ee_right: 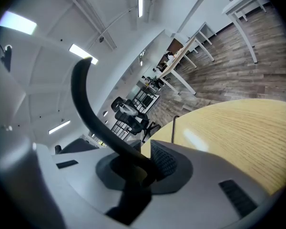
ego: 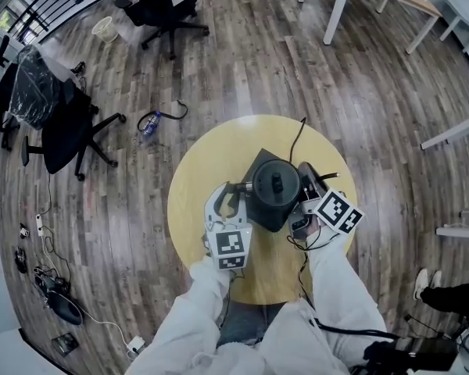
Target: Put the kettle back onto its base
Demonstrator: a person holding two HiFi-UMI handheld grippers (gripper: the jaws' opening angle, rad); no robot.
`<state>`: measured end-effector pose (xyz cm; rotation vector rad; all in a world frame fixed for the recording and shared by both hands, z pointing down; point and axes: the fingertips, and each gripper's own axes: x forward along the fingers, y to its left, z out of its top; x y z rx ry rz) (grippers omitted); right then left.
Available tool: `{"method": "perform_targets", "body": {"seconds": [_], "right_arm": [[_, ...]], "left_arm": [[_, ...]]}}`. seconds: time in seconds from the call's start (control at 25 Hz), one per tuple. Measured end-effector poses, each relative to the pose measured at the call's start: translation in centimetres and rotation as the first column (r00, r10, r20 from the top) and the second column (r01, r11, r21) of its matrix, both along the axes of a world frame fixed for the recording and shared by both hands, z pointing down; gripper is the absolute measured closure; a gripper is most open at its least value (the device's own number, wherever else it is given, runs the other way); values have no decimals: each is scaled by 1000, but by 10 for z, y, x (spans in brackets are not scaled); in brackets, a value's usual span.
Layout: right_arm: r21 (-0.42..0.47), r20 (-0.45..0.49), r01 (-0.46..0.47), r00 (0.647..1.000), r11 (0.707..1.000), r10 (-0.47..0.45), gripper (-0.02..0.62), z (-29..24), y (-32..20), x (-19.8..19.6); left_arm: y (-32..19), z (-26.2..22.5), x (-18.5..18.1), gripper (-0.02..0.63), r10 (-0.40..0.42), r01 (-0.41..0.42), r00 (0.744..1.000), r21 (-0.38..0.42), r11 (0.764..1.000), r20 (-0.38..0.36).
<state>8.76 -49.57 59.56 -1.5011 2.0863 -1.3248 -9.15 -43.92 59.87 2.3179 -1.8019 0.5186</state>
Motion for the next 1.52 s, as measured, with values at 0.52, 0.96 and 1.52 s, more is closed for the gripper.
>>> {"method": "perform_targets", "body": {"seconds": [0.52, 0.96, 1.52], "right_arm": [[-73, 42, 2, 999, 997, 1, 440, -1, 38, 21], [68, -123, 143, 983, 987, -134, 442, -39, 109, 29], [72, -699, 374, 680, 925, -221, 583, -66, 163, -9]], "left_arm": [[15, 4, -2, 502, -46, 47, 999, -50, 998, 10], [94, -53, 11, 502, -68, 62, 967, -32, 998, -247], [153, -85, 58, 606, -50, 5, 951, -144, 990, -306]]}}
